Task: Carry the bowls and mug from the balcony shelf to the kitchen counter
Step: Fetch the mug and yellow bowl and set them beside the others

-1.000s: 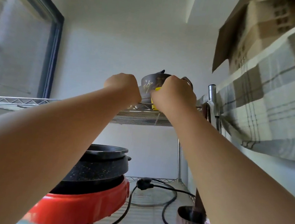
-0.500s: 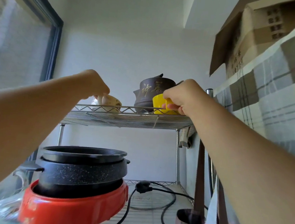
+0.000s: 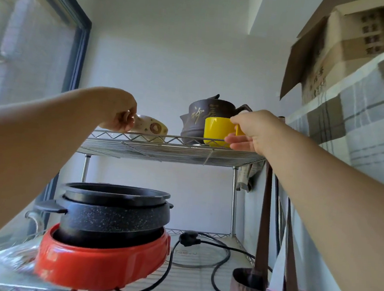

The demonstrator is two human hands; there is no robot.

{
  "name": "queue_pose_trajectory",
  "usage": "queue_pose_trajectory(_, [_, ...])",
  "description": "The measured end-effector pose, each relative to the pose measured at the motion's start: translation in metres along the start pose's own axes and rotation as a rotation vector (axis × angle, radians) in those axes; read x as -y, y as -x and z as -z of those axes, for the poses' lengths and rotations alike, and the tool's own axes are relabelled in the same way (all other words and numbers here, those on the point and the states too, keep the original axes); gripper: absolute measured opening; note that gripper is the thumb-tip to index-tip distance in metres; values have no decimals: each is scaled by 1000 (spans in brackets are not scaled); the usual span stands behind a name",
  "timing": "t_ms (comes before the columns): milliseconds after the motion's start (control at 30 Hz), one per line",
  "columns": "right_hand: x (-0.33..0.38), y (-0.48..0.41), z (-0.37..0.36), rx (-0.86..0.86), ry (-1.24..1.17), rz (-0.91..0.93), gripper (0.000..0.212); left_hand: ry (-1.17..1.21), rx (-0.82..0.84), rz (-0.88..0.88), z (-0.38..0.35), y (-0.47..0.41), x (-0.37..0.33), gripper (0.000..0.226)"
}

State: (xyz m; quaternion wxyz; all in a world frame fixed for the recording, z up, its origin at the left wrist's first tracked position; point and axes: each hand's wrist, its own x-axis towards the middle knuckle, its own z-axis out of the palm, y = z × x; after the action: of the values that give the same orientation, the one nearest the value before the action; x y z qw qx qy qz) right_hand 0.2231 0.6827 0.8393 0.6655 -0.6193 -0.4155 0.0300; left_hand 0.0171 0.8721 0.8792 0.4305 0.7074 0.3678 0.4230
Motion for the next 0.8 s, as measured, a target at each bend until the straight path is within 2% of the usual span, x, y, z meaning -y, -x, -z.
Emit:
queue_pose_trajectory(167, [-3,7,0,-103,-21,118,36,224,-38,-35,-3,24,2,18])
queue_pose_trajectory(300, [11,17,-2,-147,-37,211,27,406,-74,-57,3,45,2,17])
queue_pose_trajectory(367, [18,26,-4,-158,-49,268,22,489,-63,-89,7,57,3,15])
queue_pose_trajectory(467, [26,46,-8,-138,-86,327,27,606,-55,-155,13,73,11,14])
queue_pose_trajectory(600, [20,84,-17,-98,-122,381,34,646,-57,-288,20,103,37,9])
queue_pose_trajectory(800, [-18,147,-29,-37,-99,400,27,671,-29,-273,35,145,100,10])
